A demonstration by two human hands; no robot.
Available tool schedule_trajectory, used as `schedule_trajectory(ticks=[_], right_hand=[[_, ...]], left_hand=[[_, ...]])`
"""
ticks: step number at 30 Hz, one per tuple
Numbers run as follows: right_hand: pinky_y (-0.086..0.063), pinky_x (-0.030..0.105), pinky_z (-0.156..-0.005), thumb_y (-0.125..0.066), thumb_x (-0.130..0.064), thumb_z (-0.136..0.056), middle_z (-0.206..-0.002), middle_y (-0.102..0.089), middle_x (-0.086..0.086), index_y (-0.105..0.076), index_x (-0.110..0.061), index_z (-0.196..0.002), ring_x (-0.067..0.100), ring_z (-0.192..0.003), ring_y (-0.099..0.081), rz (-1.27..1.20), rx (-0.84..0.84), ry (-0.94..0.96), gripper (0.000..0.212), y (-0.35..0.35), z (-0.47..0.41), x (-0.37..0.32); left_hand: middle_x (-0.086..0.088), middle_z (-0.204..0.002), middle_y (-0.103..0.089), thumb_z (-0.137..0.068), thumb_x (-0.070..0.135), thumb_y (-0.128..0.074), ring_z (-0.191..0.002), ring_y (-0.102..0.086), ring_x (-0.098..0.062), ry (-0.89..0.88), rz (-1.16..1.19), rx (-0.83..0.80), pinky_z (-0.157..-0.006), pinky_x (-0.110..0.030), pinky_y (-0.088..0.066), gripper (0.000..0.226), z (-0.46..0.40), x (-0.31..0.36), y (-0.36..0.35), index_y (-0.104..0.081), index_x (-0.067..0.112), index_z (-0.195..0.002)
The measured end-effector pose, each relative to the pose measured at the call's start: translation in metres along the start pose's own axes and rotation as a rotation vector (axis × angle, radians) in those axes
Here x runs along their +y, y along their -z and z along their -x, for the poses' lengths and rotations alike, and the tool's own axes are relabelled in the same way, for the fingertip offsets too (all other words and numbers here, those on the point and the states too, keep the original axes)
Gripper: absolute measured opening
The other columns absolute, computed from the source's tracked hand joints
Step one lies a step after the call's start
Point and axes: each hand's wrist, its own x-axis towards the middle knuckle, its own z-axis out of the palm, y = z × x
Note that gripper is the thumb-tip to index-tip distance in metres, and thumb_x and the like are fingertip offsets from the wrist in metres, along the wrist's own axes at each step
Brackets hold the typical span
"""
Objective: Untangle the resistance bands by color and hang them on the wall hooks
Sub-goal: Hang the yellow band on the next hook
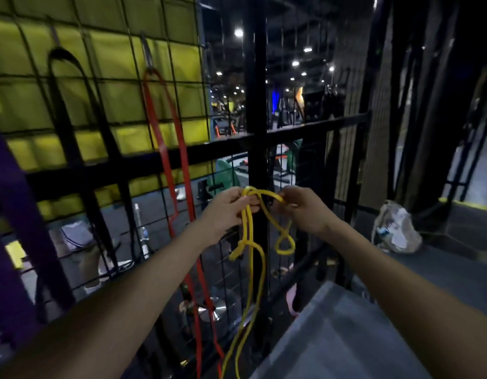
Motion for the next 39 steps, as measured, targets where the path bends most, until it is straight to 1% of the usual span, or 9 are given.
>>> schedule_trajectory(ticks=[6,9,14,21,25,28,32,36,39], right_hand=[[-0.049,0.047,-0.068,-0.061,-0.016,-0.087,-0.074,-0.061,0.012,-0.06,-0.013,-0.074,0.022,-0.068,-0.055,0.162,-0.053,-0.002,0.013,0.01,-0.013,0.006],[-0.041,0.034,-0.059,-0.058,-0.018,-0.089,-0.066,-0.052,-0.001,-0.054,-0.022,-0.067,0.013,-0.061,-0.05,0.204,-0.116,-0.028,0.022,0.008,-0.014,0.007],[-0.035,0.026,-0.051,-0.05,-0.018,-0.093,-0.064,-0.05,0.0,-0.051,-0.021,-0.066,0.012,-0.053,-0.046,0.267,-0.128,-0.094,0.028,0.005,-0.015,0.009],[-0.044,0.026,-0.055,-0.056,-0.025,-0.092,-0.058,-0.054,0.003,-0.059,-0.007,-0.072,0.013,-0.052,-0.053,-0.401,0.121,-0.116,0.027,0.024,-0.01,-0.004],[-0.041,0.018,-0.046,-0.059,-0.024,-0.091,-0.051,-0.042,-0.006,-0.064,-0.008,-0.074,0.005,-0.044,-0.041,-0.477,0.108,-0.01,0.024,0.04,-0.016,-0.037],[-0.041,0.017,-0.046,-0.061,-0.024,-0.089,-0.056,-0.044,-0.002,-0.067,-0.005,-0.076,0.005,-0.048,-0.043,-0.319,-0.003,0.08,0.024,0.043,-0.023,-0.06],[-0.04,0.017,-0.046,-0.061,-0.024,-0.089,-0.054,-0.048,0.0,-0.061,0.008,-0.076,0.006,-0.047,-0.045,-0.28,-0.029,0.115,0.034,0.048,-0.033,-0.076],[-0.043,0.018,-0.049,-0.063,-0.027,-0.087,-0.062,-0.049,0.004,-0.064,-0.004,-0.071,0.007,-0.05,-0.047,-0.262,-0.098,0.054,0.028,0.061,-0.034,-0.067],[-0.045,0.02,-0.052,-0.063,-0.02,-0.087,-0.068,-0.048,0.006,-0.063,-0.017,-0.062,0.012,-0.056,-0.046,-0.303,-0.172,0.043,0.026,0.061,-0.033,-0.055]], left_hand=[[-0.005,-0.082,-0.06,-0.101,0.007,-0.033,-0.075,-0.057,-0.014,-0.055,0.188,0.16,-0.075,-0.029,-0.05,0.026,-0.003,0.033,0.011,-0.055,0.009,-0.087],[-0.002,-0.074,-0.059,-0.1,0.007,-0.033,-0.066,-0.05,-0.012,-0.057,0.121,0.16,-0.066,-0.025,-0.045,0.03,-0.001,0.036,0.014,-0.056,0.01,-0.081],[-0.002,-0.069,-0.044,-0.1,0.011,-0.037,-0.056,-0.037,-0.012,-0.063,0.095,0.199,-0.052,-0.024,-0.033,0.03,0.003,0.031,0.023,-0.057,0.008,-0.078],[-0.002,-0.061,-0.043,-0.099,0.015,-0.038,-0.047,-0.038,-0.011,0.081,-0.068,0.262,-0.04,-0.019,-0.034,0.031,0.007,0.035,0.028,-0.058,0.006,-0.076],[-0.006,-0.092,-0.055,-0.097,0.038,-0.042,-0.081,-0.053,-0.02,0.075,-0.588,0.203,-0.072,-0.028,-0.04,0.035,0.004,0.031,0.025,-0.057,0.007,-0.102],[-0.001,-0.116,-0.055,-0.094,0.044,-0.046,-0.108,-0.051,-0.016,-0.02,-0.428,0.143,-0.091,-0.029,-0.04,0.043,0.005,0.046,0.005,-0.05,0.015,-0.125],[0.001,-0.083,-0.059,-0.096,0.028,-0.048,-0.077,-0.059,-0.008,-0.013,-0.173,0.004,-0.08,-0.026,-0.05,0.018,0.005,0.065,-0.025,-0.058,0.013,-0.094],[0.0,-0.063,-0.038,-0.098,0.02,-0.044,-0.053,-0.038,-0.01,-0.117,0.037,0.171,-0.049,-0.02,-0.038,0.027,0.005,0.082,-0.025,-0.053,0.011,-0.075],[-0.001,-0.061,-0.036,-0.097,0.02,-0.046,-0.053,-0.034,-0.012,-0.136,0.028,0.302,-0.052,-0.025,-0.031,0.027,0.003,0.097,-0.013,-0.055,0.01,-0.074]])
